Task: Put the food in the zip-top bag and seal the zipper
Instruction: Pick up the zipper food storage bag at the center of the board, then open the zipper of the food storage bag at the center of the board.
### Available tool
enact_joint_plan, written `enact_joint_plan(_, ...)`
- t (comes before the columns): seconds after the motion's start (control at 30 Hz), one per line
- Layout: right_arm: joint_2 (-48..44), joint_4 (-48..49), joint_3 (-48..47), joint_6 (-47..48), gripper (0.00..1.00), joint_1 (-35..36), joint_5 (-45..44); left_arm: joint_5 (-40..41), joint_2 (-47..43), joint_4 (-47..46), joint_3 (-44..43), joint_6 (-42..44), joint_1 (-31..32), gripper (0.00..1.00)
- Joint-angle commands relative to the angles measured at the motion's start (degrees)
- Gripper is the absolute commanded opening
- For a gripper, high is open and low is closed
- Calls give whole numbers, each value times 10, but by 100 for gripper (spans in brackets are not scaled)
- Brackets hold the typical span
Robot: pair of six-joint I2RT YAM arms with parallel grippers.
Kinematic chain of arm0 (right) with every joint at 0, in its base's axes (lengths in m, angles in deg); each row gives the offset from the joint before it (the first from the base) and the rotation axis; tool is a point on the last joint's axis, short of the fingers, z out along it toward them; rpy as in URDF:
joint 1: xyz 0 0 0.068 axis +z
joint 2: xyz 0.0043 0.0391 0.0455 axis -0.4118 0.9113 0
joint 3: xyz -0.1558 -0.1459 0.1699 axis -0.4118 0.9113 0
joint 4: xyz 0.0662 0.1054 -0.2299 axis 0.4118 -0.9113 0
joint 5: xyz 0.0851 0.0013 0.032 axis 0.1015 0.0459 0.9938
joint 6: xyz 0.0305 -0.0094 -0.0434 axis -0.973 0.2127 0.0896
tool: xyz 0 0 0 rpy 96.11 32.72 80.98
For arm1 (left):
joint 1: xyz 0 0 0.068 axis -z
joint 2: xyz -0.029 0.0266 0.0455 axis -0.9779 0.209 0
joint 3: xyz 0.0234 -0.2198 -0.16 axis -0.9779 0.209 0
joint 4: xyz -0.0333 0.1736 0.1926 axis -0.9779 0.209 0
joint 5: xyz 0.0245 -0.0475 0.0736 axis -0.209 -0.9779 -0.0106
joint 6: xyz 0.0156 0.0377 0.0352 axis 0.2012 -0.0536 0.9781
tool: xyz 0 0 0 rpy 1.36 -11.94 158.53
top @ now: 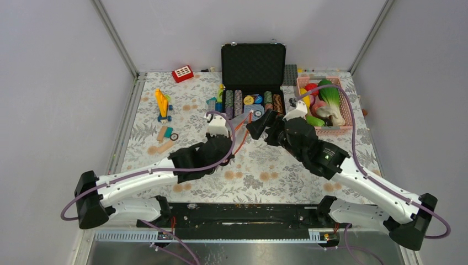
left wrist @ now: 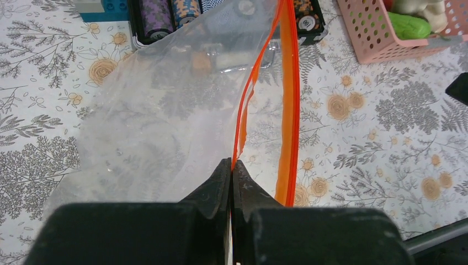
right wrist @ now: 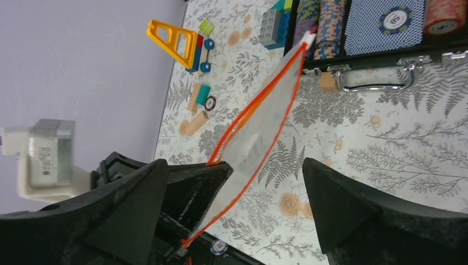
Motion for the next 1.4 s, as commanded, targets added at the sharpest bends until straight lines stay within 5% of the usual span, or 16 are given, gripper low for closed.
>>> enact_joint_plan(0.0, -6, 24, 41, 42, 100, 4, -40, 26, -35, -12, 6, -20, 0, 0)
enact_joint_plan(0.47, 131, 5, -33, 37, 94, 4, -10, 26, -53, -31, 24, -28, 3, 0)
enact_joint_plan(0.7, 165, 24, -11, 7, 75, 4, 13, 54, -70, -38, 29, -38, 3, 0)
enact_joint_plan(0.9, 193, 26, -5, 22, 26, 4, 63, 112, -87, -37, 42, -61, 3, 0)
enact_joint_plan(0.97, 191, 4, -5, 38, 18, 4, 58, 170, -91, 8, 31, -86, 3, 0)
enact_joint_plan(1.17, 162, -47, 21, 102, 6, 4, 46, 337, -105, 204, -19, -212, -5, 0)
enact_joint_plan(1.37, 126, -57, 46, 150, 0, 4, 73, 306, -126, 272, -17, -254, -61, 4)
